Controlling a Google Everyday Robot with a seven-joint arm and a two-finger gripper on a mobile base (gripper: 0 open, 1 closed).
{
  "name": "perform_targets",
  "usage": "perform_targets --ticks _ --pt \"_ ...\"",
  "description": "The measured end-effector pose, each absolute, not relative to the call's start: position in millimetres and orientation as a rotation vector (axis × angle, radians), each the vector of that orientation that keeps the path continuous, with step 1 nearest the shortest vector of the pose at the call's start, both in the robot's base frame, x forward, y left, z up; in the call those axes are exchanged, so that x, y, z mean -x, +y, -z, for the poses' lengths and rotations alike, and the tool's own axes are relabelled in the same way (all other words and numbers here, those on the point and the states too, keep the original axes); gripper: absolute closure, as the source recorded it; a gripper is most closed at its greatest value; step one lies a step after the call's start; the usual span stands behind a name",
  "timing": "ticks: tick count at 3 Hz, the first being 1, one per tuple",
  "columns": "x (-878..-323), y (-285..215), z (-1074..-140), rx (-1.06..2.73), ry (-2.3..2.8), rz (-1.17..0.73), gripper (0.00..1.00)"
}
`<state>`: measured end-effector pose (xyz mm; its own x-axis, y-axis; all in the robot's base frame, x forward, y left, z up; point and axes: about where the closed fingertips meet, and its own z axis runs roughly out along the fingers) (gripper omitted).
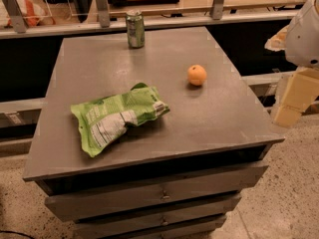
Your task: Move orange near green can
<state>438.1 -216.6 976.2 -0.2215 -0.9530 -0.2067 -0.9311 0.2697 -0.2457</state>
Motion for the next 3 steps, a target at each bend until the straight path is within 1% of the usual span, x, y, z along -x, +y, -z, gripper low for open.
perform_targets --ticks 2,3 --pt "-442.9 -218.4 -978.6 1.683 2.223 0.112 0.0" --pt "-479.9 -223.5 -968.8 1.572 2.164 0.053 0.0"
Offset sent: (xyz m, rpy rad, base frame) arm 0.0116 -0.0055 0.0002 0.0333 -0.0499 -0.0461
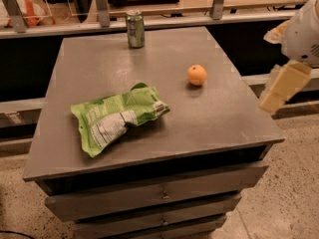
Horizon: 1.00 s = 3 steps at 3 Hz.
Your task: Move orange near green can
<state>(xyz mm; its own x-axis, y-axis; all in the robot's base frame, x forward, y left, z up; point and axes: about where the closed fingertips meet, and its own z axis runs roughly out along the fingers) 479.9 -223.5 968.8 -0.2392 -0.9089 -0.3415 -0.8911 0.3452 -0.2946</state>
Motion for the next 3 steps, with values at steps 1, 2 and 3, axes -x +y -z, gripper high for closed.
perform_targets --ticks 1,2,3 --pt "-528.0 -222.1 -954.0 1.454 2.028 -0.053 0.0" --pt "-558.4 -214.5 -942.1 1.374 1.907 -0.174 0.0" --pt "-578.4 -210.8 -916.4 1.299 1.848 -0.313 0.0"
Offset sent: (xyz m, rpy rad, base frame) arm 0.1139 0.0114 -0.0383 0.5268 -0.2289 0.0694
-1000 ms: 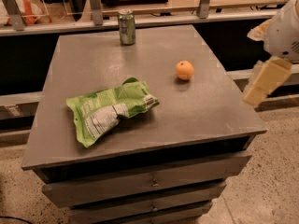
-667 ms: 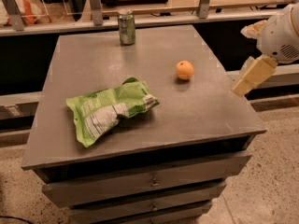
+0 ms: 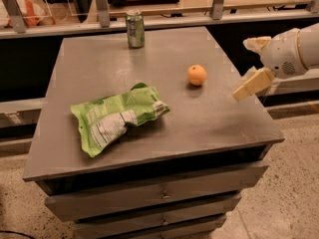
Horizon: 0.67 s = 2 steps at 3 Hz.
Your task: Move orange near green can
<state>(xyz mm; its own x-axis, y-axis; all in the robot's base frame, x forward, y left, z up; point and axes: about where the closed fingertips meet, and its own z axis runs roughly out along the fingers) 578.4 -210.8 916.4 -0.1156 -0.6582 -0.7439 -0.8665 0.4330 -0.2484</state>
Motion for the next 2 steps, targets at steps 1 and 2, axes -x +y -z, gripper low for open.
perform_targets --ticks 1,2 --pt "-578.8 -210.6 -915.6 1.298 1.847 -0.316 0.0" --pt "-591.1 -201.8 -913.3 1.251 1.813 -0.35 0.0"
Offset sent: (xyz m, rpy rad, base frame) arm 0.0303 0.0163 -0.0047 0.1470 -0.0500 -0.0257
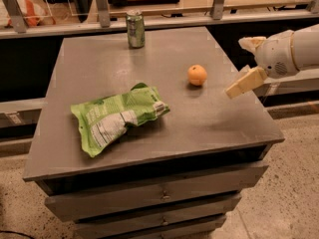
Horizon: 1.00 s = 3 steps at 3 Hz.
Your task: Move orange near green can
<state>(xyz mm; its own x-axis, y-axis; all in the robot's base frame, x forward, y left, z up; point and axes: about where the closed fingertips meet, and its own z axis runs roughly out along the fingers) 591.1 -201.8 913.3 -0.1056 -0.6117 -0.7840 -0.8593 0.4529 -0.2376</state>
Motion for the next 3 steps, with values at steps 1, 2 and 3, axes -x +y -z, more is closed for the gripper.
perform_targets --ticks 1,2,3 --pt "-609.9 -191.9 -909.2 1.178 1.79 -0.382 0.0" --pt "-627.0 -181.8 -897.2 1.148 1.804 -0.439 0.0" --pt "-636.8 -167.3 -880.0 1.145 1.828 -0.514 0.0"
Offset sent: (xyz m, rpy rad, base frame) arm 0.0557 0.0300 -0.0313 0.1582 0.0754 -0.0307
